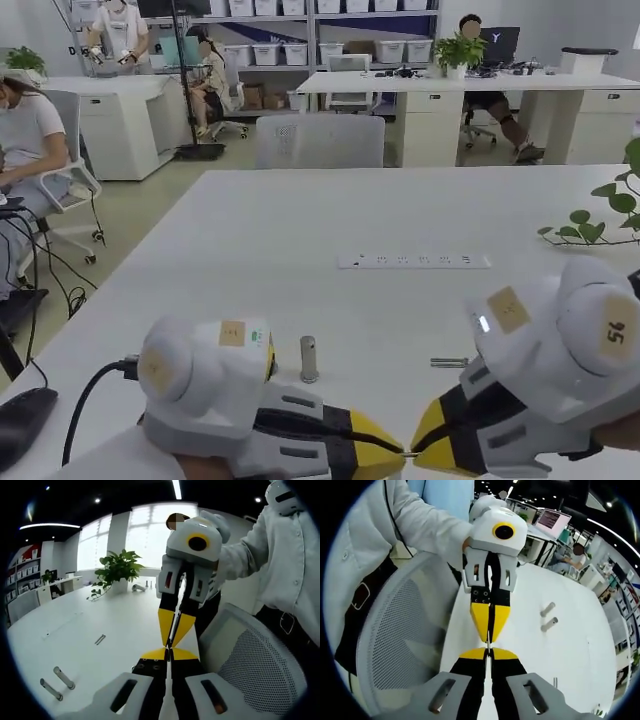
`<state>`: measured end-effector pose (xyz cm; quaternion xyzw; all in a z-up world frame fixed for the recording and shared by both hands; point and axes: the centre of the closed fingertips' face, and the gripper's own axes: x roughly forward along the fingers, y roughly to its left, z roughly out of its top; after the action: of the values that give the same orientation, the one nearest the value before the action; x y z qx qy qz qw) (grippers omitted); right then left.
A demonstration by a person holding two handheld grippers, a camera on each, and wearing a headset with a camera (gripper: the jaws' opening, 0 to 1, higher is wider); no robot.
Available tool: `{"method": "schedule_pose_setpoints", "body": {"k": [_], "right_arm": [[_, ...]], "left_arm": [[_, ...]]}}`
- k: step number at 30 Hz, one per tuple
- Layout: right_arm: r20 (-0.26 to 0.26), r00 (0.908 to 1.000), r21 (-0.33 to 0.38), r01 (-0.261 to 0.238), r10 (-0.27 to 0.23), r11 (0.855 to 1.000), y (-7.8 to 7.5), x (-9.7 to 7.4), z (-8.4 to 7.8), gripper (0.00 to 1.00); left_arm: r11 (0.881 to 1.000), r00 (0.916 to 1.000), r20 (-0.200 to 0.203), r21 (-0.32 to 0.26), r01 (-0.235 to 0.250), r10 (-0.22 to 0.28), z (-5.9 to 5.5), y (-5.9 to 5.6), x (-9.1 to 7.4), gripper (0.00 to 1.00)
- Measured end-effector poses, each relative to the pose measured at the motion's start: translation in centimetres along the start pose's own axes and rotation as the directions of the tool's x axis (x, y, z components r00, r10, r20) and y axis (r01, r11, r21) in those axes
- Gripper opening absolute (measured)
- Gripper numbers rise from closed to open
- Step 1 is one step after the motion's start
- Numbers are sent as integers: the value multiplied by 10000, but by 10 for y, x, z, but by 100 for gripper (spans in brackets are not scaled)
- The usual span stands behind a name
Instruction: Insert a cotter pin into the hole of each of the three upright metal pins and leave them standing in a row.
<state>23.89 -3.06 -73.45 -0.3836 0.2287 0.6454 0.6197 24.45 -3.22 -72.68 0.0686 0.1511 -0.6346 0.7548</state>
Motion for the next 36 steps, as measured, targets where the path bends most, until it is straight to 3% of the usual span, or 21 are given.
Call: {"method": "schedule_pose_setpoints", "body": {"k": [6,9,18,25,30,36], "right_arm": [[36,10000,83,76,-76,9999,0,0,-2,3],[75,9997,293,219,-222,9993,-3,-1,-4,3],[-58,9991,643,430,-427,9970,-6,-3,-15,3],[-211,9980,1006,621,-603,9930,-8,-8,-27,3],[-351,9968,1238,755,-717,9894,-6,-11,-36,3],[-511,9947,1646,970,-897,9816,-7,-13,-49,3]], "left_arm": [[9999,10000,82,-149,-47,48,1,2,1,1],[9997,9998,168,-249,-63,67,1,1,3,14],[9968,9972,260,-393,-691,702,-12,14,1,22],[9915,9922,70,-410,-1239,1242,-33,28,4,25],[9821,9835,-15,-526,-1810,1811,-47,46,7,27],[9773,9796,-366,-710,-1997,1975,-67,57,20,28]]}}
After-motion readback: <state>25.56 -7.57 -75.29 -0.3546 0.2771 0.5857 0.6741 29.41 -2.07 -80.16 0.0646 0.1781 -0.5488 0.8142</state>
